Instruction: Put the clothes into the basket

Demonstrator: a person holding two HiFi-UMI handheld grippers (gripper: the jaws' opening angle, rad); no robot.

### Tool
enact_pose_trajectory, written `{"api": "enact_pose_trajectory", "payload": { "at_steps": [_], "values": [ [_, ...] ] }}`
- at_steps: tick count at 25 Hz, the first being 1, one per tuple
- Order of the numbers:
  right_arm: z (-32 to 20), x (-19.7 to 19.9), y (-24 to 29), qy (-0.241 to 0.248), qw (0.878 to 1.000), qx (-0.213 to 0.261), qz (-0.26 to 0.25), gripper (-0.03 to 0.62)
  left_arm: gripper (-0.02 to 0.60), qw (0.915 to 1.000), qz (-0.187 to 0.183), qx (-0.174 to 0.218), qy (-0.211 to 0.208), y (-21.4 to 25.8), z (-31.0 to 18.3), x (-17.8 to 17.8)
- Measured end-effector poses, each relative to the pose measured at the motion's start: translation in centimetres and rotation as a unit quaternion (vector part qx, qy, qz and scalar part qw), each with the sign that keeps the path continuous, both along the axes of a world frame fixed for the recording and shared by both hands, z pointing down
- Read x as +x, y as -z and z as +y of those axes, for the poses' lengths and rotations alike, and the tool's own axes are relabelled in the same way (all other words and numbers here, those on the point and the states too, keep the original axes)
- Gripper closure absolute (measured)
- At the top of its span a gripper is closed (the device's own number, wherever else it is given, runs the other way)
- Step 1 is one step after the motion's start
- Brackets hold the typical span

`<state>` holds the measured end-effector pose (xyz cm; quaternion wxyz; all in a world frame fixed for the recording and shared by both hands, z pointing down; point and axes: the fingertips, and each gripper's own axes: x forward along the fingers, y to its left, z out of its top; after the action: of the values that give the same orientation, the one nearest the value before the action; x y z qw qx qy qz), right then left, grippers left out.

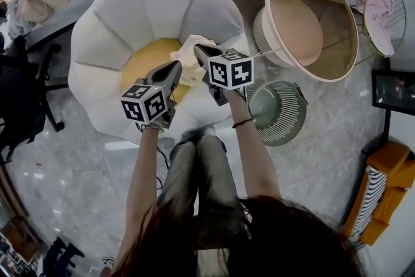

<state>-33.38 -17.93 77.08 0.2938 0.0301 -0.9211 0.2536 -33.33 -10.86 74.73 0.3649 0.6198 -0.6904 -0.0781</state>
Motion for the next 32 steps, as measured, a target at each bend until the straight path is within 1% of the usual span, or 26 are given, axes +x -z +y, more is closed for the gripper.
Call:
{"api": "enact_pose_trajectory", "payload": {
  "at_steps": [11,17,18,19,20,21,26,32],
  "values": [
    [-0.9,0.4,-7.2,-0.011,0.999,-0.025,0.027,0.583,0.571,0.9999,0.014,-0.003,0.0,-6.0,-1.0,0.2],
    [-1.6,1.2,-10.9,-0.018,0.998,-0.019,0.052,0.578,0.571,0.9997,0.022,-0.008,-0.002,-9.0,-1.5,0.3],
    [-1.9,1.5,-11.7,-0.024,0.998,-0.022,0.059,0.555,0.571,0.9997,0.024,-0.01,-0.002,-9.4,-1.6,0.4],
    [-2.2,1.9,-12.4,-0.033,0.997,-0.026,0.067,0.506,0.571,0.9996,0.025,-0.011,-0.002,-9.9,-1.8,0.4],
    [-2.4,2.2,-13.1,-0.043,0.996,-0.032,0.075,0.47,0.571,0.9996,0.026,-0.013,-0.001,-10.3,-1.8,0.4],
    [-2.7,2.5,-13.6,-0.054,0.995,-0.035,0.082,0.455,0.571,0.9995,0.028,-0.014,0.0,-10.6,-1.9,0.4],
    [-3.9,3.4,-15.4,-0.084,0.992,-0.024,0.097,0.396,0.571,0.9992,0.036,-0.018,0.0,-11.9,-2.2,0.7],
    [-5.0,3.7,-17.2,-0.11,0.988,-0.019,0.107,0.365,0.571,0.9989,0.044,-0.018,-0.002,-13.3,-2.6,1.0]
  ]
}}
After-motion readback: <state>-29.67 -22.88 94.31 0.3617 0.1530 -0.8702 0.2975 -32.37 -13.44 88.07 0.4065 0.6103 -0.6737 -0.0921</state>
